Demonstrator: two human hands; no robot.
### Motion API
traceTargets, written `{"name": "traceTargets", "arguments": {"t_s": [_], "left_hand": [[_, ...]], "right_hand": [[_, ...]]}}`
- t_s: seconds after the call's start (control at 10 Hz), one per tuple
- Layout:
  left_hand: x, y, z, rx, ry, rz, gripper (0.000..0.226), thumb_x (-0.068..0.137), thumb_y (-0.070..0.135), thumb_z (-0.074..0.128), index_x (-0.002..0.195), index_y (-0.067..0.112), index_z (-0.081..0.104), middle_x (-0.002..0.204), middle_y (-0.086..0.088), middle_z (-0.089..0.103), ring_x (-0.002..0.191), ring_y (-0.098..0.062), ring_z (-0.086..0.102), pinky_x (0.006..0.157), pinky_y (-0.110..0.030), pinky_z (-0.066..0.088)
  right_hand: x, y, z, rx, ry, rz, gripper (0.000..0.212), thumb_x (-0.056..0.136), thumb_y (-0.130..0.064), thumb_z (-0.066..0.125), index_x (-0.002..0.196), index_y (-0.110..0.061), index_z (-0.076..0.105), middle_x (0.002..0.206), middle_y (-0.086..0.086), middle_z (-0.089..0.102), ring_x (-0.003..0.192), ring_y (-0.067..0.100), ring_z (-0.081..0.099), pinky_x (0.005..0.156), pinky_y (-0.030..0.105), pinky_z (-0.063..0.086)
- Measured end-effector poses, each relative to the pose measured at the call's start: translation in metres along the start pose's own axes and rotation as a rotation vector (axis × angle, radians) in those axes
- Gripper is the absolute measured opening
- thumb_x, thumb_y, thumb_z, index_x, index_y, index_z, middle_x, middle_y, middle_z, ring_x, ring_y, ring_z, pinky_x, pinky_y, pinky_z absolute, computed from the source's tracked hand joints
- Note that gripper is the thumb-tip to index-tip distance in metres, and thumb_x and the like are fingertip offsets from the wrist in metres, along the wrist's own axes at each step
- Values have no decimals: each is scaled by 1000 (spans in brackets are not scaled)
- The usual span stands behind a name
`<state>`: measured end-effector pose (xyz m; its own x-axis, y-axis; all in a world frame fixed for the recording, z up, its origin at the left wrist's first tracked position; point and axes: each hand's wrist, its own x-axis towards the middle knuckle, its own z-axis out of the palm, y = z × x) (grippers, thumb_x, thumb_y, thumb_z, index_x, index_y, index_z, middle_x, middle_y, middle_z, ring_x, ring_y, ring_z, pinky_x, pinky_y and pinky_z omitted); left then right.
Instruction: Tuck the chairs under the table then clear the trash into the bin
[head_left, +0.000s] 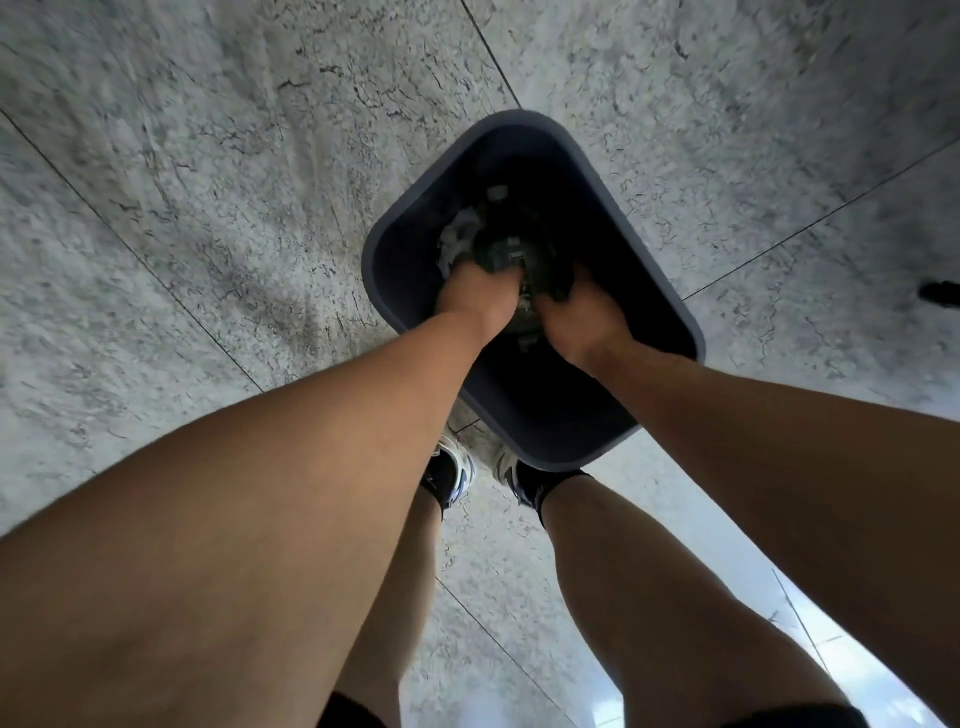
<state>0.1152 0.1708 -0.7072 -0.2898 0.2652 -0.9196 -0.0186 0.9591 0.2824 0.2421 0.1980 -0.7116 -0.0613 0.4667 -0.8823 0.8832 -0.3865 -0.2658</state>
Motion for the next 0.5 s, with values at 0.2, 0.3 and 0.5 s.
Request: {"name": "traceTargets", "arguments": {"t_s": [0.2, 0.3, 0.5], "left_hand": [[-81, 21, -33, 151, 48, 220, 59, 92, 34, 61, 144, 11, 46, 137, -11, 61, 126, -29, 57, 101, -33, 46], [-142, 30, -55, 351, 28, 302, 74, 92, 43, 59, 155, 16, 33, 153, -12, 44, 138, -30, 47, 110, -42, 43], [-232, 45, -93, 723, 113, 549, 77, 97, 46, 57, 159, 14, 25, 161, -15, 32, 145, -35, 36, 114, -49, 39]], "right_hand": [[-73, -18, -40, -210, -13, -225, 72, 98, -43, 51, 160, -18, 23, 156, 18, 38, 141, 37, 41, 116, 47, 36], [-128, -31, -66, -401, 46, -359, 77, 100, -51, 47, 162, -16, 18, 167, 14, 23, 154, 31, 22, 125, 48, 21], [-207, -48, -113, -585, 137, -414, 79, 100, -60, 37, 163, -21, 10, 171, 11, 6, 158, 34, 2, 126, 58, 3]]}}
